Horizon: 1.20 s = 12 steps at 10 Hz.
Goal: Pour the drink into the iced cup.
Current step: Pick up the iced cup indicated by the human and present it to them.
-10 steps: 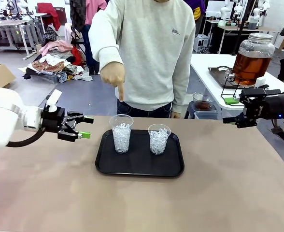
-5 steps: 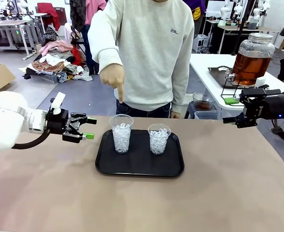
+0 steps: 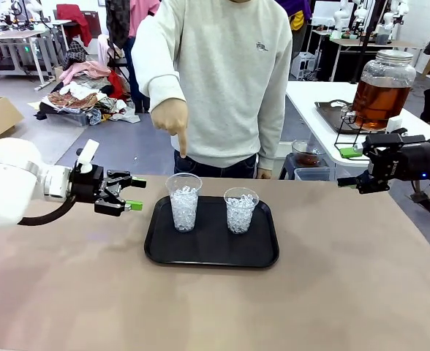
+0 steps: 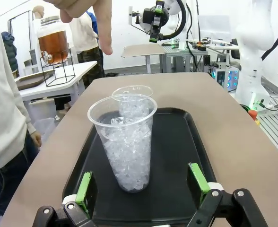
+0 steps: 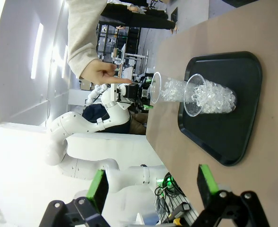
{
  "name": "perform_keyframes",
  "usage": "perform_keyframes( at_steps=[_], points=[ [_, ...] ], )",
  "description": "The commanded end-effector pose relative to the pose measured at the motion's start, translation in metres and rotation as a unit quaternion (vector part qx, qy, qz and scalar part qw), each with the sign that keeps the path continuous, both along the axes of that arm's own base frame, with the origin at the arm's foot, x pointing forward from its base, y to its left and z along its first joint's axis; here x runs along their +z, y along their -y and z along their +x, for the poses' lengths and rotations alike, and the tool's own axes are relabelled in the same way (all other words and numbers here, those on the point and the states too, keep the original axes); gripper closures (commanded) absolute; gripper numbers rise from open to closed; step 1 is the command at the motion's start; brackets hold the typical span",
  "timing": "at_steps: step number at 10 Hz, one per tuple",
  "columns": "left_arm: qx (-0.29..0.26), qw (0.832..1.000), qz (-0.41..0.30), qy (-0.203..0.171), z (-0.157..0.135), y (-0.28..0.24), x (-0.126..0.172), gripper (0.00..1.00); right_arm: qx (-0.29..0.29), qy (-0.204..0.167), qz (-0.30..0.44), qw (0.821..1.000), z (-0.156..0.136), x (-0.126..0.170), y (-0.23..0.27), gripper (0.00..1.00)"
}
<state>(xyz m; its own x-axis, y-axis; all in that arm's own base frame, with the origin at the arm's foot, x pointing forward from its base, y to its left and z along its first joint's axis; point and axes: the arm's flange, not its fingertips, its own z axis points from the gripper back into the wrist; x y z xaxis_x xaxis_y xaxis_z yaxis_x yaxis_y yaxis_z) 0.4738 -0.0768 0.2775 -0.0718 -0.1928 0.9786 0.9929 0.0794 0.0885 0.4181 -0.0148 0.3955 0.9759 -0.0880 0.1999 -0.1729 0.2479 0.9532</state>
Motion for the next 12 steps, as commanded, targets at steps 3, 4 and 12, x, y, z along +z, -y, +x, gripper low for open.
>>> perform_keyframes(
  at_steps=[3, 4, 12],
  points=[
    [0.012, 1.000, -0.005, 0.015, 0.012, 0.011, -0.016, 0.00, -0.003, 0.001, -0.001, 1.000, -0.001, 0.001, 0.000, 0.00],
    [0.008, 1.000, -0.003, 0.015, 0.015, 0.013, -0.020, 0.00, -0.003, 0.001, -0.001, 1.000, -0.001, 0.001, 0.000, 0.00],
    [0.010, 1.000, -0.012, 0.014, 0.026, 0.036, -0.049, 0.00, -0.003, 0.001, -0.001, 1.000, -0.001, 0.001, 0.000, 0.00]
  ],
)
